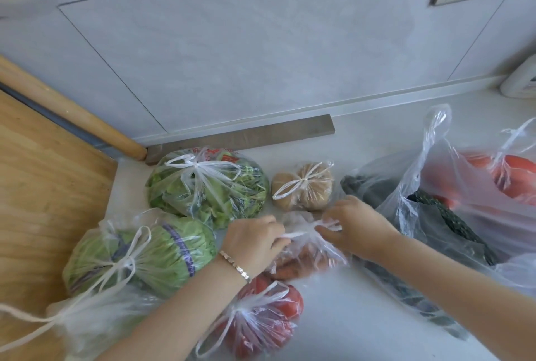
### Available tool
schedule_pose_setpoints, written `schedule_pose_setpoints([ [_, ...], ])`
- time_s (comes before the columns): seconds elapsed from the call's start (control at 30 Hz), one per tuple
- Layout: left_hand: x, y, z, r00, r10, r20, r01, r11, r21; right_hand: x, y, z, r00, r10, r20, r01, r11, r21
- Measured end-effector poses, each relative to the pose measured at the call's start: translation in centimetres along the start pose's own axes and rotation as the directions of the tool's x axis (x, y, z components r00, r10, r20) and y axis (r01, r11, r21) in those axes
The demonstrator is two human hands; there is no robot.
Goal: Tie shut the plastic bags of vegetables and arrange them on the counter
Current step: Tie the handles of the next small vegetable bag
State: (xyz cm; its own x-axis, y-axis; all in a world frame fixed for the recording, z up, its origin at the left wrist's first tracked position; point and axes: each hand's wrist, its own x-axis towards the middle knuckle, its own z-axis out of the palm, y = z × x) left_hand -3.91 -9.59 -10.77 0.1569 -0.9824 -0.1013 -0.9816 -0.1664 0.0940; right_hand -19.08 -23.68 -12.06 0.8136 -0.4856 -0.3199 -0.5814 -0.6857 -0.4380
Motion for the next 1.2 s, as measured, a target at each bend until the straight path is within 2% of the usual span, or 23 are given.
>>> schedule_pose_setpoints([
  [0.07, 0.1, 0.1, -1.7, 0.979, 0.041, -0.202, -0.052, 0.997, -0.053, 0.0, -1.2, -2.3, 1.0, -0.007, 0.005, 0.007, 1.0, -0.001],
  [0.13, 0.0, 0.6, -2.8, 0.943, 0.058, -0.329, -0.109, 0.984, -0.14, -0.1, -2.0, -4.2, 0.996, -0.043, -0.08, 0.044, 0.999, 0.009],
  [0.23, -0.5, 1.5, -3.6, 0.937, 0.037, -0.348, -0.102, 0.98, -0.171, -0.5, -2.6, -5.6, 0.989, -0.033, -0.143, 0.047, 0.994, 0.099],
  [0.37, -1.1, 1.6, -3.1, 0.931, -0.013, -0.365, -0.07, 0.975, -0.213, -0.9, -2.3, -5.0, 0.999, -0.052, 0.0, 0.052, 0.995, -0.091],
  [0.4, -1.1, 1.6, -3.1, 0.923, -0.018, -0.383, -0.071, 0.974, -0.217, -0.8, -2.1, -4.6, 0.999, -0.046, 0.013, 0.048, 0.994, -0.101],
  [0.47, -1.0, 1.8, -3.1, 0.913, -0.028, -0.407, -0.07, 0.972, -0.223, -0.6, -1.6, -4.0, 0.999, -0.027, -0.032, 0.026, 1.0, -0.017],
  [0.53, -0.7, 2.1, -3.1, 0.918, -0.072, -0.39, -0.025, 0.971, -0.238, -0.3, -1.6, -3.3, 0.994, 0.004, -0.111, 0.006, 0.996, 0.085],
  [0.63, -0.5, 1.9, -1.5, 0.923, -0.248, -0.293, 0.143, 0.931, -0.336, 0.2, -1.0, -1.6, 0.979, 0.116, -0.167, -0.07, 0.964, 0.257],
  [0.77, -1.5, 0.4, 2.3, 0.934, -0.355, -0.052, 0.306, 0.863, -0.401, 0.4, 0.6, 1.6, 0.946, 0.317, -0.063, -0.245, 0.83, 0.502],
  [0.83, -1.5, 0.2, 2.4, 0.864, -0.497, 0.081, 0.457, 0.706, -0.542, 0.3, 0.8, 2.6, 0.903, 0.428, 0.023, -0.341, 0.686, 0.643],
  [0.87, -1.2, 0.4, 2.0, 0.808, -0.569, 0.155, 0.521, 0.565, -0.64, 0.2, 0.8, 2.7, 0.873, 0.482, 0.069, -0.374, 0.574, 0.728],
  [0.9, -0.9, 0.4, 1.6, 0.738, -0.625, 0.255, 0.568, 0.371, -0.735, 0.1, 0.7, 2.7, 0.846, 0.52, 0.117, -0.384, 0.442, 0.811],
  [0.93, -0.6, 0.5, 1.1, 0.665, -0.642, 0.382, 0.578, 0.118, -0.807, -0.2, 0.6, 2.5, 0.828, 0.537, 0.162, -0.367, 0.3, 0.88],
  [0.97, -0.3, 0.4, 0.8, 0.62, -0.601, 0.504, 0.549, -0.127, -0.826, -0.4, 0.5, 2.0, 0.824, 0.528, 0.205, -0.328, 0.15, 0.933],
  [1.0, -0.1, 0.4, 0.2, 0.635, -0.535, 0.557, 0.498, -0.268, -0.825, -0.7, 0.2, 1.4, 0.834, 0.493, 0.245, -0.277, -0.009, 0.961],
  [1.07, 0.1, 0.4, -1.0, 0.719, -0.414, 0.558, 0.302, -0.537, -0.787, -1.4, -0.7, -0.2, 0.897, 0.327, 0.296, -0.195, -0.307, 0.931],
  [1.1, 0.5, 0.8, -1.8, 0.763, -0.365, 0.534, 0.266, -0.577, -0.773, -1.8, -1.3, -1.0, 0.933, 0.226, 0.281, -0.185, -0.369, 0.911],
  [1.13, 0.8, 1.5, -2.6, 0.795, -0.32, 0.516, 0.265, -0.581, -0.77, -2.1, -2.1, -1.5, 0.956, 0.146, 0.255, -0.197, -0.326, 0.924],
  [1.17, 0.9, 2.1, -3.0, 0.818, -0.311, 0.484, 0.283, -0.515, -0.809, -2.4, -2.7, -1.7, 0.967, 0.092, 0.237, -0.216, -0.195, 0.957],
  [1.2, 0.9, 3.0, -3.2, 0.842, -0.32, 0.435, 0.312, -0.369, -0.876, -2.7, -3.1, -1.6, 0.975, 0.052, 0.217, -0.216, -0.029, 0.976],
])
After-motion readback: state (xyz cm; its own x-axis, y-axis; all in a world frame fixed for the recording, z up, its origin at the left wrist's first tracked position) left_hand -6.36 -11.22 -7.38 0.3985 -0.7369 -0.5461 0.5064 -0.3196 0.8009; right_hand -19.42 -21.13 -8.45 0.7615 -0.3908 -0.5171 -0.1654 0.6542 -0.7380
